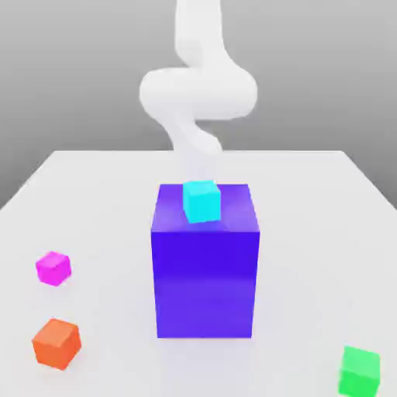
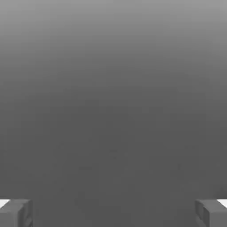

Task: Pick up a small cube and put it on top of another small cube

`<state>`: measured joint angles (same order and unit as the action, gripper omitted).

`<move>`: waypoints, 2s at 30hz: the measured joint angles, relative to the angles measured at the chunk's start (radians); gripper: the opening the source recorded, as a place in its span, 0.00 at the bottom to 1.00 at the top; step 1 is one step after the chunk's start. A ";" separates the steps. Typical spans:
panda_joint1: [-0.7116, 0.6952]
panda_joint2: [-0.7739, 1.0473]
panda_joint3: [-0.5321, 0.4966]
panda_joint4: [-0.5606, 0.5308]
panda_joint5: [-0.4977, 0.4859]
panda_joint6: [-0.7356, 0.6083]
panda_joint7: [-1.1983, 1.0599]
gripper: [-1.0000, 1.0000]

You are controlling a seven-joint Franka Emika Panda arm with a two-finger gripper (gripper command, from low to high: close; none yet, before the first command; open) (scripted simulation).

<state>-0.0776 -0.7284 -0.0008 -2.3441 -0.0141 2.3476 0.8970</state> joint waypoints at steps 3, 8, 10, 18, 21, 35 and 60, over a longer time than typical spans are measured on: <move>-0.096 0.090 -0.004 -0.055 -0.017 0.059 0.121 0.50; -0.243 0.232 -0.022 -0.143 -0.045 0.153 0.314 0.50; -0.298 0.289 -0.034 -0.178 -0.055 0.191 0.390 0.50; -0.498 0.516 -0.107 -0.317 -0.079 0.342 0.682 0.50; -0.556 0.601 -0.147 -0.370 -0.069 0.399 0.778 0.50; -0.795 1.018 -0.047 -0.426 0.170 0.711 0.809 0.00; -0.337 0.917 0.205 -0.137 -0.142 0.360 0.931 0.00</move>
<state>-0.4145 0.1891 0.2042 -2.4813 -0.1561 2.7071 1.8278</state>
